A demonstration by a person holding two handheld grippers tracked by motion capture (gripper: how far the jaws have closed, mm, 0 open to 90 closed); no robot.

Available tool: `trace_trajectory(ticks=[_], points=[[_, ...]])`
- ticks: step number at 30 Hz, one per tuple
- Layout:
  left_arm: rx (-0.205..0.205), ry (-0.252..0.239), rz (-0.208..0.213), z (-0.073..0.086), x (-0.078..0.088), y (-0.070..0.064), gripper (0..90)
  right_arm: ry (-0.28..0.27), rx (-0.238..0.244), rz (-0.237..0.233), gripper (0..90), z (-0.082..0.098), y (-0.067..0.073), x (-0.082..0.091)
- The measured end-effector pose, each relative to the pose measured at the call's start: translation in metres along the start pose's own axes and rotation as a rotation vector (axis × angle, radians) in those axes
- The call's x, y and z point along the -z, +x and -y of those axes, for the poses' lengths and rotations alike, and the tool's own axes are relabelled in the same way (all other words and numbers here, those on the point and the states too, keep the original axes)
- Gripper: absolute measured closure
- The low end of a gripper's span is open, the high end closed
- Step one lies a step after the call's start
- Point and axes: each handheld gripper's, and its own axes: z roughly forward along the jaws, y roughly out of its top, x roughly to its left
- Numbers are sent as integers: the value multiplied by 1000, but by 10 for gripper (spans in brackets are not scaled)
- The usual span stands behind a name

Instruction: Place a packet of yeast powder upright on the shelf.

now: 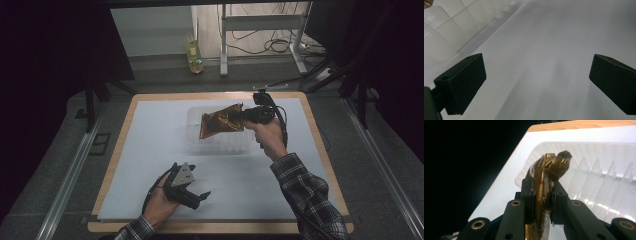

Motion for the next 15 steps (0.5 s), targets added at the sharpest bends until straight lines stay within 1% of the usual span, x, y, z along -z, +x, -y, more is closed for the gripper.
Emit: trace_trajectory(ticks=[2,3,5,6,7,9,10,11,15], points=[[0,0,0,0,0,0,7,3,1,8,764,-1,0,-1],[0,-1,1,0,0,0,7,9,10,27,764,-3,1,-5],[-1,0,1,0,0,0,7,13,12,32,764,-4,1,-7],[0,0,2,0,0,0,7,19,13,39,763,-5,1,-11],[0,0,2,0,0,0,7,19,13,39,763,-5,1,-11],[-1,2,3,0,0,0,7,30,13,47,763,-7,2,-17],[-1,2,3,0,0,0,7,30,13,47,763,-7,2,-17],[-1,2,3,0,0,0,7,39,14,51,763,-8,3,-22],[0,1,5,0,0,0,7,49,17,58,762,-9,4,-28]])
